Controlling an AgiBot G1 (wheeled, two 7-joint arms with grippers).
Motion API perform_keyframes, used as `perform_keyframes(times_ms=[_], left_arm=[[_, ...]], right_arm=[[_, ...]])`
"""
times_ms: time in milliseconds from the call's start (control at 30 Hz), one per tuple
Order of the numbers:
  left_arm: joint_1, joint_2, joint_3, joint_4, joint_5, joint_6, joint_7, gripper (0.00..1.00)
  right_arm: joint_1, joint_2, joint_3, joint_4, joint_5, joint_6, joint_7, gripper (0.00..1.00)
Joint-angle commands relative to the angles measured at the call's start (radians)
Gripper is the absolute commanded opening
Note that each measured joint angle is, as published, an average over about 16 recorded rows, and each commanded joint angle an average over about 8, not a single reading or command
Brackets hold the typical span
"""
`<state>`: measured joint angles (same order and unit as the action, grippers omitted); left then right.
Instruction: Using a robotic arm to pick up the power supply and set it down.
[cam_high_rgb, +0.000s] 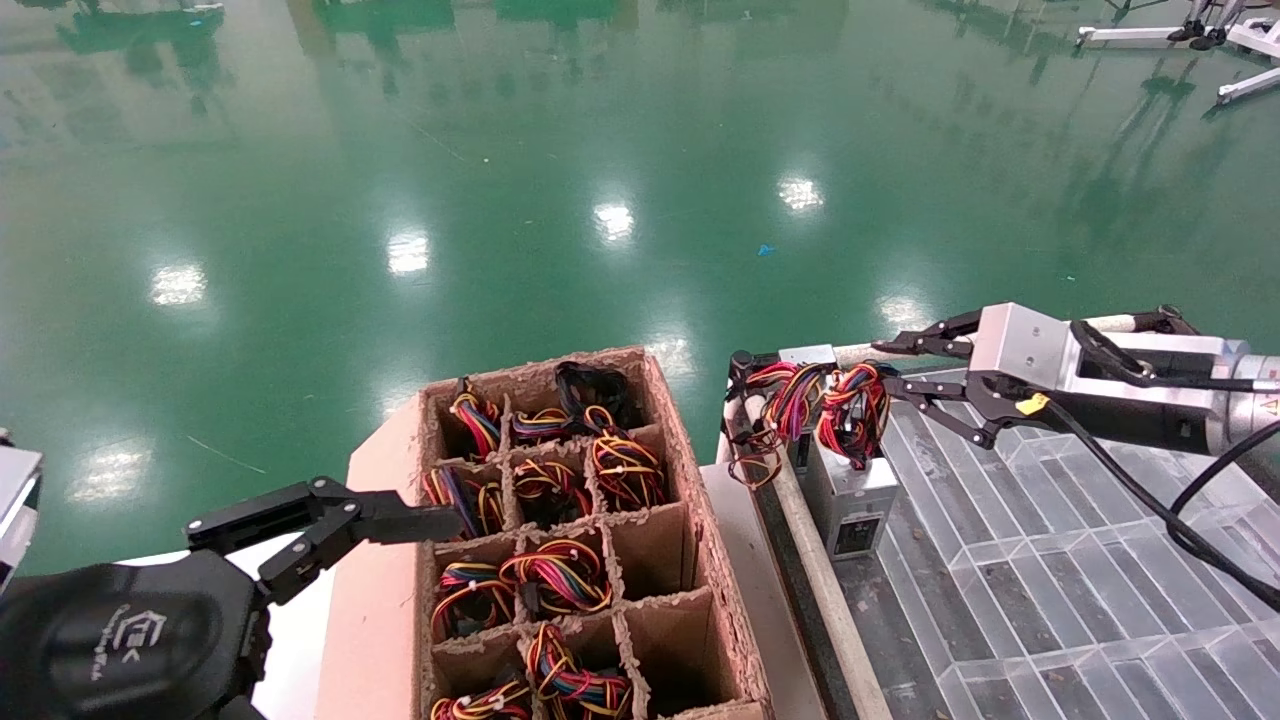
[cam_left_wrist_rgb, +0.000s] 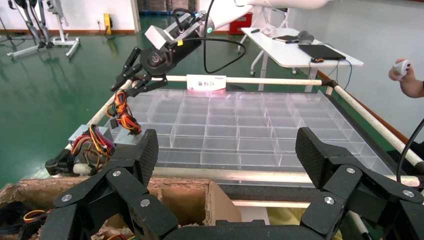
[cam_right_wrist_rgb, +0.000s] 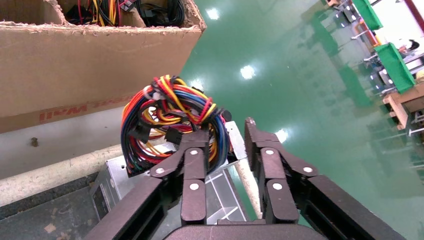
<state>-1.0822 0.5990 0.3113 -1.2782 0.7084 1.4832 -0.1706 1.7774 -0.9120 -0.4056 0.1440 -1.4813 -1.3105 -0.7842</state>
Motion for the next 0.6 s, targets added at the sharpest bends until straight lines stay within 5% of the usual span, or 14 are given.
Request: perform_keyframes(times_ms=[33, 600], left_arm=[[0.0, 0.0, 0.0, 0.0, 0.0, 0.0, 0.0, 1.0], [0.0, 0.0, 0.001, 0.001, 0.0, 0.0, 0.0, 1.0]], right_arm=[[0.0, 0.0, 0.0, 0.002, 0.0, -0.001, 0.0, 1.0], [0.088, 0.084, -0.029, 0.047, -0.045, -0.085, 0.095, 1.0]])
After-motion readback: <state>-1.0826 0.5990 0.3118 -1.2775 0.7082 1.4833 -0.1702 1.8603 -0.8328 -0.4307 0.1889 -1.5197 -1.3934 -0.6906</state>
